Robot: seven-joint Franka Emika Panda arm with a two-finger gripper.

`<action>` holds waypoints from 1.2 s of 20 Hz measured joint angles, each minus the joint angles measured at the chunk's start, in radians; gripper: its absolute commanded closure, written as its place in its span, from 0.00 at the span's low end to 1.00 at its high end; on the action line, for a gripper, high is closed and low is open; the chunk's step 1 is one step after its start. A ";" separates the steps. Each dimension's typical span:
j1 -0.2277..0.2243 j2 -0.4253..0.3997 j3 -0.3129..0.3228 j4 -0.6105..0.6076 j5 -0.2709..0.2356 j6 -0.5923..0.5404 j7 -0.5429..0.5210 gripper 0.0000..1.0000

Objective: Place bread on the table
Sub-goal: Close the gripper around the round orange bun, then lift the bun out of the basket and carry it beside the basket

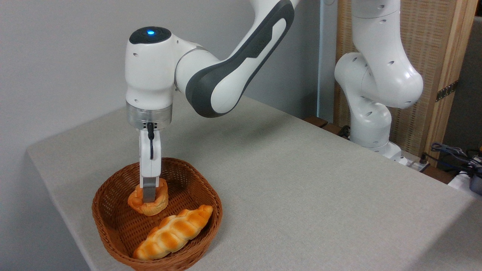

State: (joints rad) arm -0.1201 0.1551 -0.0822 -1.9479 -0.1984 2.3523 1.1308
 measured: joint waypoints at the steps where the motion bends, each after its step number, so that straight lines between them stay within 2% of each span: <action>1: 0.000 -0.002 0.002 0.001 0.000 0.001 0.000 0.69; 5: 0.002 -0.036 0.026 0.007 -0.001 -0.002 -0.006 0.66; 7: 0.003 -0.079 0.053 0.008 -0.001 -0.046 -0.016 0.66; 10: 0.006 -0.161 0.098 0.008 -0.002 -0.192 -0.016 0.66; 14: 0.006 -0.273 0.143 0.008 -0.002 -0.461 -0.014 0.67; 16: 0.006 -0.323 0.156 -0.013 -0.002 -0.530 -0.004 0.67; 18: 0.005 -0.369 0.157 -0.076 -0.002 -0.545 0.003 0.66; 21: -0.004 -0.404 0.142 -0.169 -0.002 -0.545 0.005 0.62; 24: -0.009 -0.405 0.100 -0.213 -0.002 -0.542 0.005 0.43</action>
State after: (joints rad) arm -0.1286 -0.2497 0.0174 -2.1610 -0.1999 1.8101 1.1353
